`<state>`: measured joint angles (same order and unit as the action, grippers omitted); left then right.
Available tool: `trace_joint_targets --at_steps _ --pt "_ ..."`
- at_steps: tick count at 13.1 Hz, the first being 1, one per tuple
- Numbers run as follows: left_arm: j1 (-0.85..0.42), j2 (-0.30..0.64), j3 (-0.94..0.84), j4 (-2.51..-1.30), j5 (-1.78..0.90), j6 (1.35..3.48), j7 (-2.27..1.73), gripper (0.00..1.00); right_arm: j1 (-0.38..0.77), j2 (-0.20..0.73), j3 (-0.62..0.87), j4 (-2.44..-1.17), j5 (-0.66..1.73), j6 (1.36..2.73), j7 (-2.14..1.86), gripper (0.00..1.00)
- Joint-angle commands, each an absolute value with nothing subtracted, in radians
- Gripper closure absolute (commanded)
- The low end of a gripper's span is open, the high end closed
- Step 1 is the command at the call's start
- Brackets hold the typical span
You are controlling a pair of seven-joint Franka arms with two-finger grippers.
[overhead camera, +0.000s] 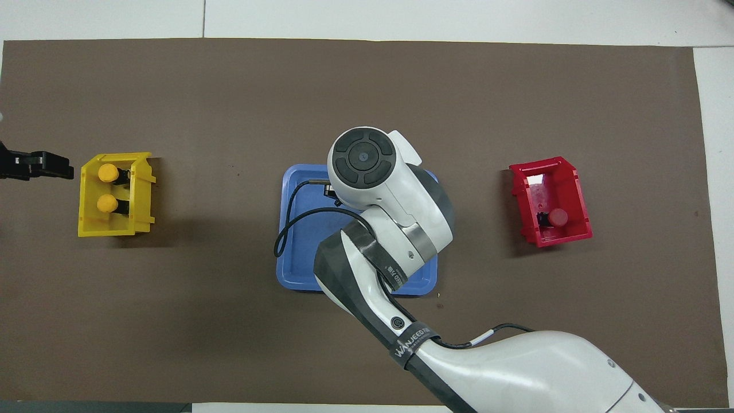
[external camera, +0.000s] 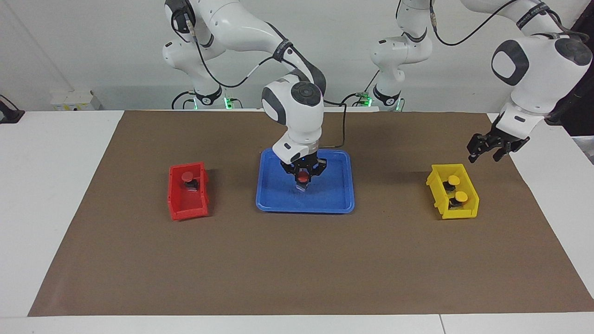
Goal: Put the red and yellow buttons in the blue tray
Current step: 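Place the red button in the blue tray with the right gripper, then grasp a yellow button with the left gripper while the right gripper returns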
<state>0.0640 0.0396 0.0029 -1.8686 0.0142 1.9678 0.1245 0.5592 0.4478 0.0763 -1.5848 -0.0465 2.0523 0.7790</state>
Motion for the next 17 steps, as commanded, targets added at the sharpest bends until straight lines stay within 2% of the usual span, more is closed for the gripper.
trace_joint_targets --at_steps 1,4,5,6,8,9,11,13,15,16,17 --pt "0.063 0.086 0.002 -1.923 0.005 2.112 0.124 0.3 0.552 0.408 0.077 -1.67 -0.06 2.104 0.782 0.63" --pt "0.064 0.159 0.002 -1.939 0.005 2.213 0.124 0.3 0.557 0.387 0.077 -1.747 -0.06 2.164 0.782 0.59" --pt "0.063 0.172 0.002 -1.951 0.005 2.241 0.12 0.3 0.557 0.385 0.075 -1.749 -0.06 2.158 0.782 0.5" --pt "0.061 0.184 0.002 -1.957 0.002 2.253 0.12 0.3 0.557 0.385 0.074 -1.737 -0.06 2.142 0.782 0.26" --pt "0.061 0.201 0.002 -1.957 0.002 2.258 0.123 0.3 0.537 0.388 0.069 -1.651 -0.06 2.058 0.778 0.05" --pt "0.061 0.206 0.002 -1.974 0.002 2.284 0.121 0.3 0.505 0.377 0.064 -1.603 -0.063 1.995 0.758 0.04" --pt "0.061 0.203 0.002 -2.035 0.002 2.356 0.121 0.3 0.409 0.275 0.067 -1.614 -0.061 1.895 0.59 0.04" --pt "0.061 0.199 0.002 -2.059 0.002 2.364 0.121 0.3 0.243 0.123 0.071 -1.722 -0.034 1.804 0.326 0.04" --pt "0.06 0.198 0.002 -2.059 0.002 2.358 0.121 0.33 0.143 -0.022 0.069 -1.898 0.014 1.819 0.124 0.04" --pt "0.06 0.198 0.002 -2.057 0.002 2.347 0.121 0.82 0.103 -0.069 0.068 -1.967 0.014 1.845 0.065 0.04" --pt "0.061 0.199 0.002 -2.046 0.002 2.335 0.123 0.98 0.059 -0.086 0.069 -2.021 0.014 1.886 -0.01 0.04"
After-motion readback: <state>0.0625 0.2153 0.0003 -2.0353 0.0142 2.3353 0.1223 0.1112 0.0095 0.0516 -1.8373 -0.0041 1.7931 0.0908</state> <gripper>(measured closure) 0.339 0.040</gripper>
